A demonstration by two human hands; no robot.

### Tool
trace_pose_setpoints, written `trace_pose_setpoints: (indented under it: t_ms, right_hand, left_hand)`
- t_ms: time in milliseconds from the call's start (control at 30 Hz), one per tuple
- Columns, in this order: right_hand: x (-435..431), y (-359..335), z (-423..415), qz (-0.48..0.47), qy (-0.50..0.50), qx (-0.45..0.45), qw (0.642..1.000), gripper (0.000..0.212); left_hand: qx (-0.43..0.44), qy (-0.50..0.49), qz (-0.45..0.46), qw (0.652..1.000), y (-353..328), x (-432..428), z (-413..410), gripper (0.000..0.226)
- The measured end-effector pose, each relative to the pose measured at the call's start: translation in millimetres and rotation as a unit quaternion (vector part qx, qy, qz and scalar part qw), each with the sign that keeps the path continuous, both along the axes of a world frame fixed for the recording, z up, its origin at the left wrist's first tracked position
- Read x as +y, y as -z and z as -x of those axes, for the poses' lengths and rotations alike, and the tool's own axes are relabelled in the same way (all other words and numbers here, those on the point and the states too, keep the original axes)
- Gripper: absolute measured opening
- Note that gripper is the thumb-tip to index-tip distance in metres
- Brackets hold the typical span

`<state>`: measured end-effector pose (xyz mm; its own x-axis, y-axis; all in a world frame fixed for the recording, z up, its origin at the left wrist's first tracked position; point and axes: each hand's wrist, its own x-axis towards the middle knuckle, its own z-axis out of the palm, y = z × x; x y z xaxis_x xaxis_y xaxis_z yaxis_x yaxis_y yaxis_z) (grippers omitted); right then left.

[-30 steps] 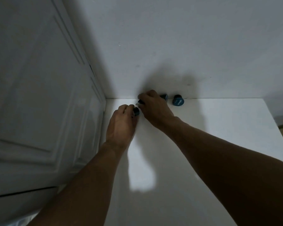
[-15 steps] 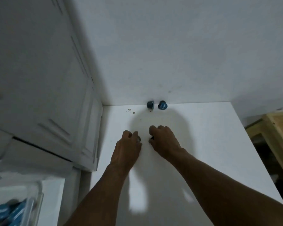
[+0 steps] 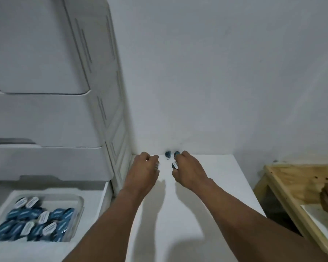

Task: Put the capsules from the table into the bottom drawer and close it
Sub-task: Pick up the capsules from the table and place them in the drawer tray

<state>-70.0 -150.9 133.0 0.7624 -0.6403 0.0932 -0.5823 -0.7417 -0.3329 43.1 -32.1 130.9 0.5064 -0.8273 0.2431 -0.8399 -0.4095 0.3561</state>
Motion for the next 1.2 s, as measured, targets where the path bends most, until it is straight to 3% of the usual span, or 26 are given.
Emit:
trace_pose_setpoints:
  t_ms: [233,467,667,1000,1200]
  right_hand:
    - [91,-62,42,0.001,-0.055,-0.068,0.996,0.016]
    - [200,-91,29,0.014,-0.167,-0.093,0.982,0.014]
    - [295,-98,-9,0.032,-0.234,-0.095,0.967,0.030]
    - [406,-91,-93,0.034,-0.231,-0.096,0.968,0.026]
    - [426,-70,-124,0.024,-0.197,-0.092,0.976,0.025]
  left_hand:
    - [-0.032,-0.074,0.037,0.996,-70,108,69,0.029]
    - [-0.075,-0.153,0.032,0.985,-94,222,86,0.034]
    - [-0.084,-0.203,0.032,0.975,-103,310,59,0.031]
    - [-0.068,-0.231,0.010,0.971,-104,434,-20,0.032]
    - [-0.059,-0.203,-0.010,0.977,-89,456,-68,0.032]
